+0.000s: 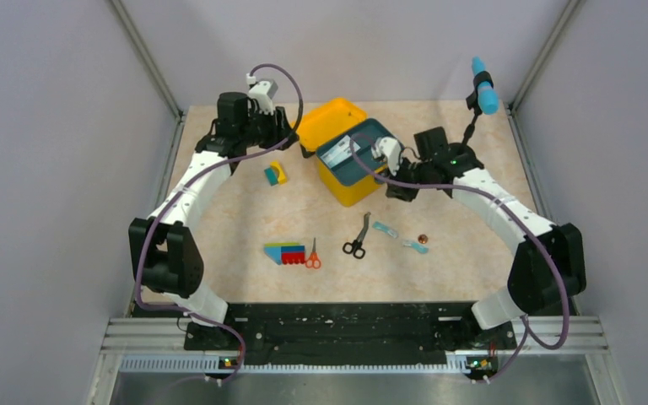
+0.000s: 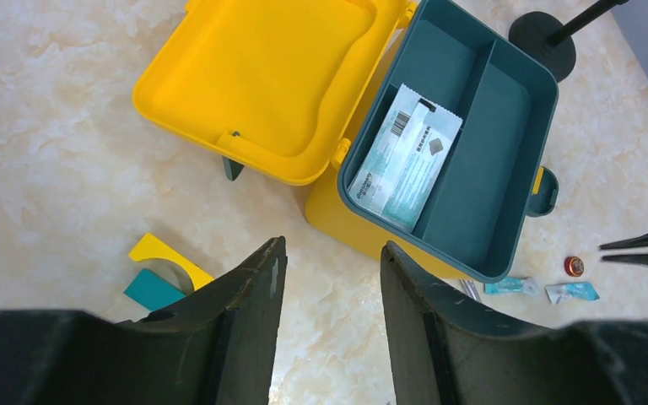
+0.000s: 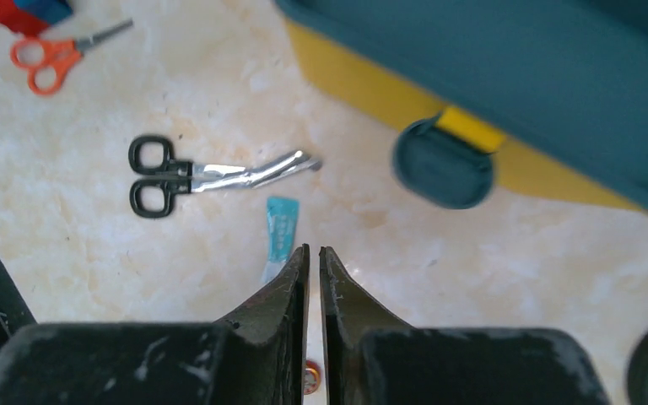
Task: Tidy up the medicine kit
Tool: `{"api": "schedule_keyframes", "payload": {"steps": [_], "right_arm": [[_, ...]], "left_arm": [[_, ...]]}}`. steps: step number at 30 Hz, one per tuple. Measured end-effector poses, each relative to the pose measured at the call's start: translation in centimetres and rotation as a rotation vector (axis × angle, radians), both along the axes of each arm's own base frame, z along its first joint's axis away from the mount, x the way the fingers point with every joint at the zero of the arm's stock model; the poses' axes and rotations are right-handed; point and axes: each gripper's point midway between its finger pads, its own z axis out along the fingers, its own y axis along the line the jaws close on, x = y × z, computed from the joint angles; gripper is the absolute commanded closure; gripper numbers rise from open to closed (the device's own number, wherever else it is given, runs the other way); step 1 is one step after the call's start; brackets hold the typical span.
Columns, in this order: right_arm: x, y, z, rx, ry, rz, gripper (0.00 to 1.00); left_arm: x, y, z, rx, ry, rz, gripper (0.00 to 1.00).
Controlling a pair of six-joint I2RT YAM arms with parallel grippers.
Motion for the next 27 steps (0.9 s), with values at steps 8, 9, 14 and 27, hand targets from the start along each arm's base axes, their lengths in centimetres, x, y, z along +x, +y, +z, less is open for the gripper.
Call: {"api": "schedule_keyframes", "payload": {"steps": [8, 9, 14, 27], "right_arm": [[1.7, 1.4, 5.5, 0.133, -0.095, 0.039, 0.61], [1.2, 1.4, 4.5, 0.124, -0.082, 0.052, 0.58], [-2.2, 0.0, -2.6, 0.019, 0.012, 0.139, 0.56], [-2.7, 1.1, -10.0, -0.136, 0.024, 0.304, 0.64]], "left_arm": [[0.3, 0.1, 0.9, 0.017, -0.029, -0.009, 0.49], [0.3, 0.1, 0.9, 0.020, -0.027, -0.008, 0.49], [0.4, 0.5, 0.6, 0.043, -0.031, 0.001, 0.49], [-0.4, 1.4, -1.0, 0.079, -0.009, 0.015, 0.48]]}}
